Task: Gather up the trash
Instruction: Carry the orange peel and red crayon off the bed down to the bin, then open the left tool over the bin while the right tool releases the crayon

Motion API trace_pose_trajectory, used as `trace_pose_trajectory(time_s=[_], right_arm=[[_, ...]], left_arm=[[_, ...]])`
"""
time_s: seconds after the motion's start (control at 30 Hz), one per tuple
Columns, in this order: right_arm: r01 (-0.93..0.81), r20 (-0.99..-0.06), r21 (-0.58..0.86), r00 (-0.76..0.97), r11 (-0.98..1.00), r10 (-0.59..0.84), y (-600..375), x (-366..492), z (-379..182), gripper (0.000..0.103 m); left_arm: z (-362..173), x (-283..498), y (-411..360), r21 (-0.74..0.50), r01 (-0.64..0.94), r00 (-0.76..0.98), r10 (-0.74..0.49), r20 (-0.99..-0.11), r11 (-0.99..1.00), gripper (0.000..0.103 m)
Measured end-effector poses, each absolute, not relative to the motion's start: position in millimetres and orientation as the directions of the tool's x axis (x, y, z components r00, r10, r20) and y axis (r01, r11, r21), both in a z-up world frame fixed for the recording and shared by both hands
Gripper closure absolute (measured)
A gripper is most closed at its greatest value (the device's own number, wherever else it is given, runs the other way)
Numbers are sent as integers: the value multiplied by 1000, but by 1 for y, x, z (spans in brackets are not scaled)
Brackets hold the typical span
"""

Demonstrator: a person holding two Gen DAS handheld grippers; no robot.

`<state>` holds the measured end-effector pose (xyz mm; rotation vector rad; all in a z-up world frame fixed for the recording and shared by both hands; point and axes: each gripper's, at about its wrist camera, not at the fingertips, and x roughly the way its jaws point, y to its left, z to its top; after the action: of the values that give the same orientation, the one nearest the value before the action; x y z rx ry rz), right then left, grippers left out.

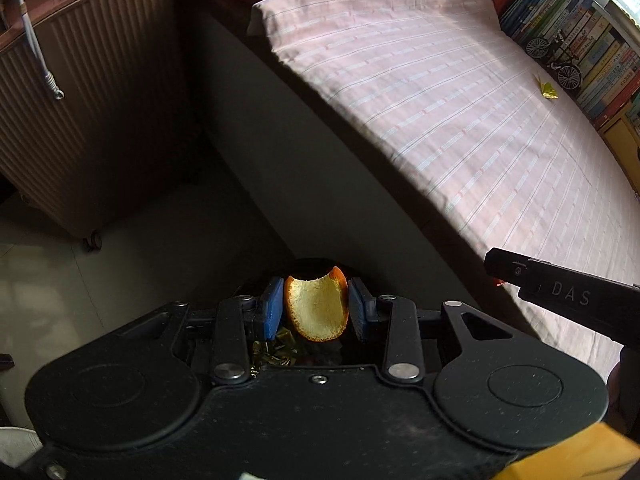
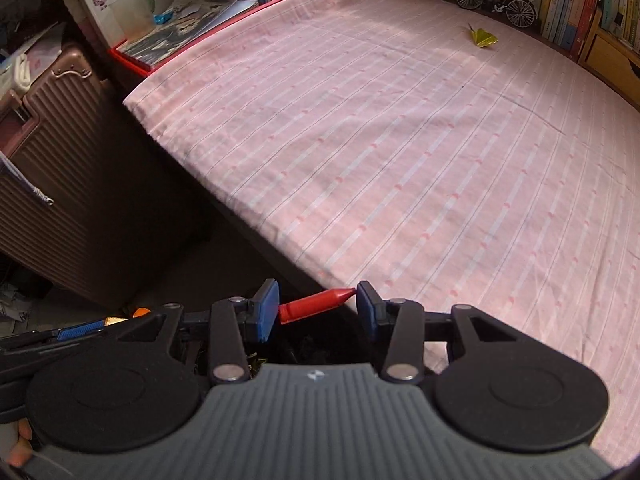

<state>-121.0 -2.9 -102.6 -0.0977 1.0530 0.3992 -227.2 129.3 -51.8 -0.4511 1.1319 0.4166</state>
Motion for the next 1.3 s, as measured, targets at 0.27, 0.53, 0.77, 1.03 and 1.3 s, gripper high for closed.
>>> trace_pose_trajectory(time_s=[0.27,0.53,0.77,1.03,1.3], right_arm=[[-409,-876,148,368,900,311,17,-165,-122,55],[-438,-897,145,320,887,305,24,-184,-134,55],[-445,-903,144,305,884,301,23,-184,-137,55],[-436,-912,128,301,891,278,21,-181,-141,54],[-444,-915,113,301,889,267,19,-181,-145,51]], left_arm=[[-76,-275,142,-128,-553,302,55,-952,823,70],[-92,-285,135,-120,-521,237,8,-972,845,69],[-93,-272,126,-126,-486,238,-7,-971,865,67],[-100,-260,122,-141,-461,233,-34,-972,876,63],[-110,-255,119,-123,-459,213,-26,-977,880,56]])
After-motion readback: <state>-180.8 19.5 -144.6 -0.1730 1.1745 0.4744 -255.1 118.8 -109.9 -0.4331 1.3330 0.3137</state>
